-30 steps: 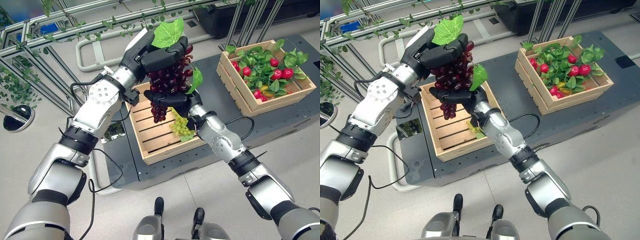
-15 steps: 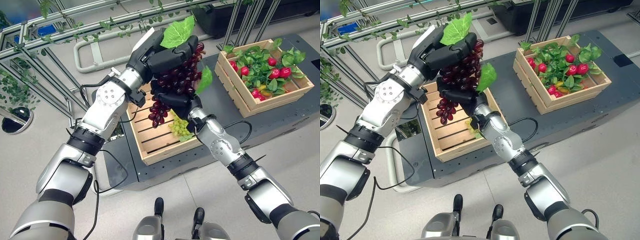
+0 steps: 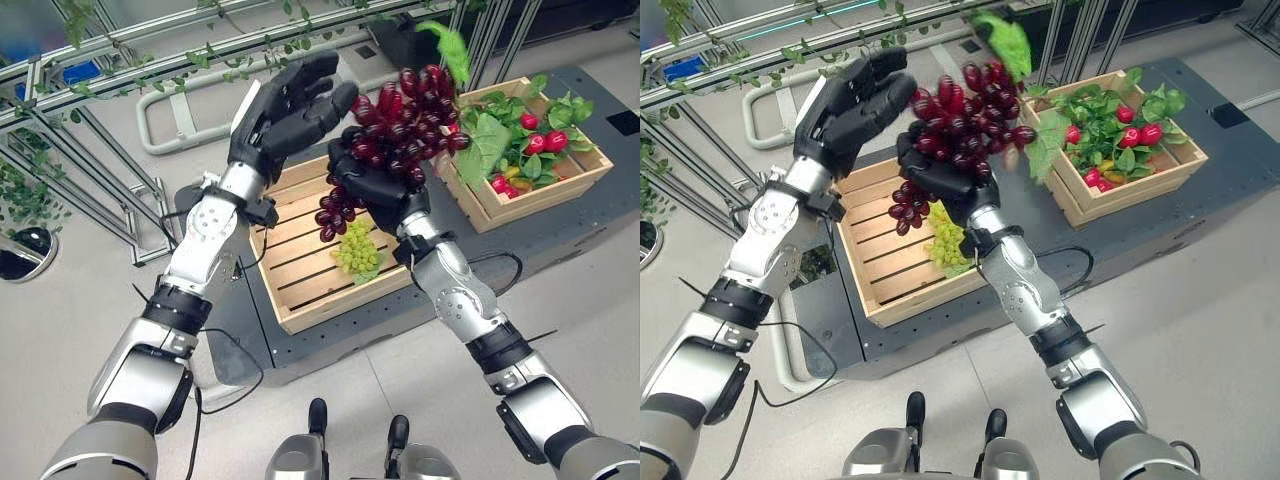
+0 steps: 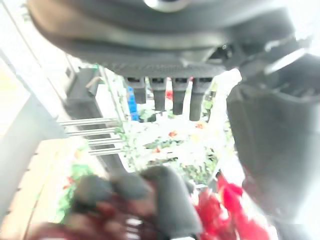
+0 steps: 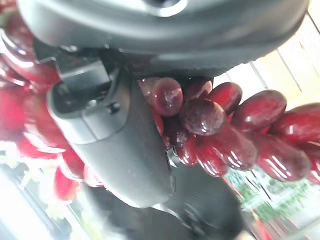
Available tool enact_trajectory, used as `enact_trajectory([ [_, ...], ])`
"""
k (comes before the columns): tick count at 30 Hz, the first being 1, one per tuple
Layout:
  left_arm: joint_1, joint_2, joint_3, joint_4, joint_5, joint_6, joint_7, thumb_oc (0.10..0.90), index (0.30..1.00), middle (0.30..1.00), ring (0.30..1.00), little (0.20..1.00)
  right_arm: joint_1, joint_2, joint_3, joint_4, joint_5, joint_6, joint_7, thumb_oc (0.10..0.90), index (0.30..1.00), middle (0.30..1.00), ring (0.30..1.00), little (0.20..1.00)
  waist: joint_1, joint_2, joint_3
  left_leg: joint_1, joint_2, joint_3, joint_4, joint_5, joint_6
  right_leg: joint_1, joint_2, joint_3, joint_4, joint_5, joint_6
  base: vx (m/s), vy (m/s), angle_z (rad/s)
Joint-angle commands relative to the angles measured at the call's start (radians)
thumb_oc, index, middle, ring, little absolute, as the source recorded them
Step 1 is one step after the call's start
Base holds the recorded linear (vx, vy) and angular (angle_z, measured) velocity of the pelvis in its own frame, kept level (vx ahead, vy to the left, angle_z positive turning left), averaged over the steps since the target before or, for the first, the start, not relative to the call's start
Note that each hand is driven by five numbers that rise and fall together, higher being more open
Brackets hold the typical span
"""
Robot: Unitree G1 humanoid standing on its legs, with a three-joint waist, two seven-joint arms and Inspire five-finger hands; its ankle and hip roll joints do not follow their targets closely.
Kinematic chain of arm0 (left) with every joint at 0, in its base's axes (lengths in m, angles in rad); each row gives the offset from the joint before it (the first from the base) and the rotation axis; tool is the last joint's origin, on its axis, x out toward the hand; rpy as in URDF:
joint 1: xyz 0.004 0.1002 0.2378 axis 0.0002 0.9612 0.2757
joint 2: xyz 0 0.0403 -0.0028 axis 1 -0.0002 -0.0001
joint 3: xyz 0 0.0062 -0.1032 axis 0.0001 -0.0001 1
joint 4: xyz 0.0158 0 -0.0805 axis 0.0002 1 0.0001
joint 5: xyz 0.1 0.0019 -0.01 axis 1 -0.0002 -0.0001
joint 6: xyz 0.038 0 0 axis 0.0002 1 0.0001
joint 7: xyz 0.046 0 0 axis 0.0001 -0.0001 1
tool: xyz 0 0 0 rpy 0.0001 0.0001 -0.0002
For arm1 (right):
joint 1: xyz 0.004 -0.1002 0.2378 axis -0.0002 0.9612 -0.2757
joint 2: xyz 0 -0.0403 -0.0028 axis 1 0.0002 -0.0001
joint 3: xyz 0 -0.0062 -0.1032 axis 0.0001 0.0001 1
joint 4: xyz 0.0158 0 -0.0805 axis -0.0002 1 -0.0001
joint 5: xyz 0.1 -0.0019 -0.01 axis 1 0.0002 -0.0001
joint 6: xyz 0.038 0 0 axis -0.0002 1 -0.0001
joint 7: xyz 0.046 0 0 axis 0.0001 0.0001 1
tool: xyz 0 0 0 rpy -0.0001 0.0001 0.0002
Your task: Pick up the fruits from the basket on one side to the basket on the other side
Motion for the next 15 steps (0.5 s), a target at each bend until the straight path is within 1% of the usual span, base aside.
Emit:
enact_trajectory([
  [1,0.080,-0.042,0.078,0.120,0.000,-0.144,0.017,0.800,0.900,0.900,0.900,0.900,0.075,0.046,-0.078,-0.057,-0.048,-0.184,0.045,0.400,0.300,0.300,0.300,0.300,-0.025,-0.024,-0.325,0.041,0.028,0.016,0.000,-0.116,-0.047,-0.012,-0.081,0.048,0.000,0.021,0.031,0.00,-0.014,-0.18],
  [5,0.128,-0.040,0.107,0.125,0.034,-0.175,0.046,0.800,0.900,0.900,0.900,0.900,0.125,0.023,-0.119,-0.068,-0.069,-0.204,0.053,0.400,0.300,0.300,0.300,0.300,-0.037,-0.026,-0.322,0.046,0.032,0.027,0.000,-0.118,-0.046,-0.015,-0.077,0.060,0.000,0.022,0.032,0.00,-0.023,-0.11],
  [7,0.182,-0.047,0.130,0.109,0.086,-0.196,0.074,0.800,0.900,0.900,0.900,0.900,0.175,0.010,-0.151,-0.090,-0.099,-0.220,0.062,0.400,0.300,0.300,0.300,0.300,-0.045,-0.029,-0.319,0.048,0.035,0.033,0.000,-0.119,-0.045,-0.020,-0.073,0.068,0.000,0.024,0.033,-0.02,-0.042,-0.11],
  [8,0.192,-0.048,0.134,0.105,0.091,-0.195,0.079,0.800,0.900,0.900,0.900,0.900,0.184,0.008,-0.157,-0.095,-0.106,-0.223,0.061,0.400,0.300,0.300,0.300,0.300,-0.047,-0.030,-0.319,0.049,0.036,0.035,0.000,-0.120,-0.045,-0.021,-0.073,0.069,0.000,0.024,0.034,-0.02,-0.058,-0.16],
  [9,0.250,-0.066,0.155,0.083,0.095,-0.180,0.084,0.800,0.900,0.900,0.900,0.900,0.223,0.001,-0.179,-0.111,-0.122,-0.228,0.069,0.400,0.300,0.300,0.300,0.300,-0.052,-0.033,-0.317,0.051,0.038,0.040,0.000,-0.120,-0.044,-0.023,-0.068,0.076,0.000,0.025,0.033,-0.02,-0.057,-0.13],
  [11,0.306,-0.088,0.170,0.070,0.110,-0.168,0.083,0.800,0.900,0.900,0.900,0.900,0.259,-0.006,-0.195,-0.122,-0.139,-0.230,0.079,0.400,0.300,0.300,0.300,0.300,-0.059,-0.037,-0.315,0.055,0.042,0.046,0.000,-0.119,-0.044,-0.023,-0.063,0.087,0.000,0.026,0.032,-0.03,-0.046,-0.14],
  [14,0.347,-0.102,0.169,0.062,0.122,-0.164,0.100,0.800,0.900,0.900,0.900,0.900,0.288,-0.018,-0.205,-0.136,-0.142,-0.219,0.092,0.400,0.300,0.300,0.300,0.300,-0.067,-0.040,-0.314,0.059,0.045,0.051,0.000,-0.118,-0.042,-0.022,-0.057,0.098,0.000,0.027,0.030,-0.03,-0.017,-0.15],
  [15,0.374,-0.115,0.173,0.061,0.097,-0.170,0.103,0.800,0.900,0.900,0.900,0.900,0.306,-0.029,-0.213,-0.143,-0.147,-0.208,0.100,0.400,0.300,0.300,0.300,0.300,-0.076,-0.045,-0.313,0.064,0.047,0.055,0.000,-0.117,-0.040,-0.021,-0.051,0.111,0.000,0.027,0.027,-0.05,0.021,-0.14],
])
